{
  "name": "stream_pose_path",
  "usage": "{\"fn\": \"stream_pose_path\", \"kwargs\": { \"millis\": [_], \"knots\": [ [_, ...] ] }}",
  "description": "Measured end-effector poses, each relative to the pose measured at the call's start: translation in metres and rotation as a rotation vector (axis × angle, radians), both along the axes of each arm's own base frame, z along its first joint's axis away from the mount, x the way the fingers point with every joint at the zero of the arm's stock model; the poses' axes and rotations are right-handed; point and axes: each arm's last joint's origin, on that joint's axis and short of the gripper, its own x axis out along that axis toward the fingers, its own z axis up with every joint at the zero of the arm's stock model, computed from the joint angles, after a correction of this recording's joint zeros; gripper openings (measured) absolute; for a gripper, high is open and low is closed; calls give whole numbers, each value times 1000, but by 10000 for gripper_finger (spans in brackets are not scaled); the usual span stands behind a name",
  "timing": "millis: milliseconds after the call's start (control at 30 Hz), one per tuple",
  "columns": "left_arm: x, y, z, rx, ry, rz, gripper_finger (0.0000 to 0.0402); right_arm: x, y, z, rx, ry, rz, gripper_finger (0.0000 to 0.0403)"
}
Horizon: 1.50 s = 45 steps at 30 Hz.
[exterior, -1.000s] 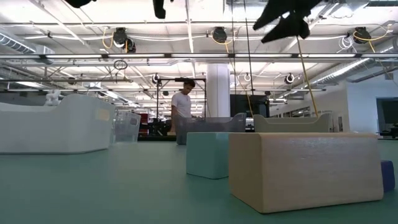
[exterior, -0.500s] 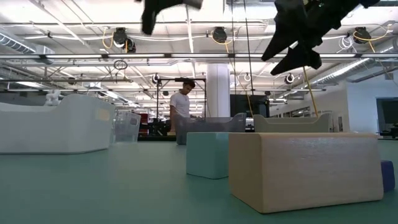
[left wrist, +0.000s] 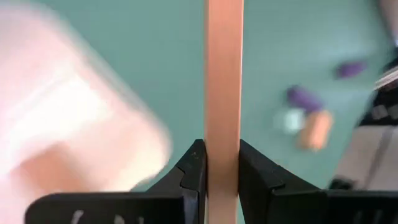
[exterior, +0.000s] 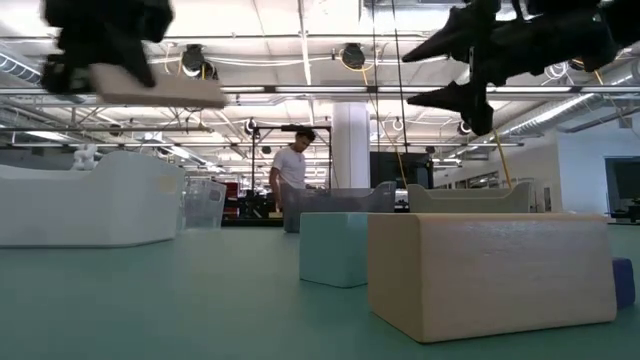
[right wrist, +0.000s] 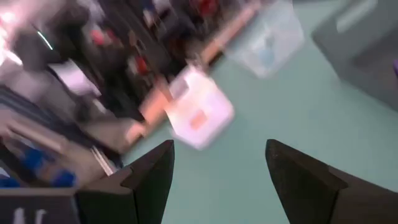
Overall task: Sort & place blocks by color
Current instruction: Put the right brown block into the white bin, then put the right violet into the black bin
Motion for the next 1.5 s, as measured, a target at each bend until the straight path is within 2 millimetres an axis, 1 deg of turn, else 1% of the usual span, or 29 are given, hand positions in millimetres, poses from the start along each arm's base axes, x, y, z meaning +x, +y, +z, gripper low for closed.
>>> {"fn": "stream_pose_path", "kwargs": {
  "millis": [133, 200, 333, 467, 533, 633, 700, 767, 900, 1033, 1167, 1233, 1300, 1500],
  "knots": [
    [-18, -6, -6, 29, 136, -5, 56, -4, 1, 0, 53, -135, 10, 242],
    [-27, -5, -10, 54, 219, 7, 56, -4, 4, 1, 40, -143, 31, 242],
    [-37, 0, -19, 101, 345, 50, 56, -1, 14, 11, -58, -158, 25, 242],
    [-43, 3, -29, 129, 391, 58, 56, 2, 28, 26, -206, -165, 84, 242],
    [-44, 5, -34, 134, 404, 64, 69, 4, 35, 32, -264, -127, 126, 242],
    [-46, 6, -39, 142, 423, 63, 120, 5, 46, 34, -299, -2, 191, 242],
    [-47, 7, -40, 143, 431, 62, 154, 2, 52, 32, -292, 113, 233, 242],
    [-47, 7, -40, 144, 430, 61, 181, -3, 59, 29, -244, 236, 293, 242],
    [-47, 7, -41, 140, 430, 60, 217, -18, 77, 20, -37, 439, 433, 242],
    [-47, 6, -41, 125, 437, 55, 231, -31, 103, 12, 134, 553, 522, 242],
    [-47, 6, -41, 121, 438, 53, 230, -39, 128, 3, 226, 620, 554, 242],
    [-47, 6, -41, 123, 438, 50, 226, -41, 139, -3, 239, 645, 572, 242],
    [-47, 6, -41, 124, 439, 49, 221, -43, 148, -10, 214, 669, 601, 242],
    [-47, 6, -41, 143, 440, 7, 208, -44, 175, -30, -31, 769, 738, 242]
  ]
}}
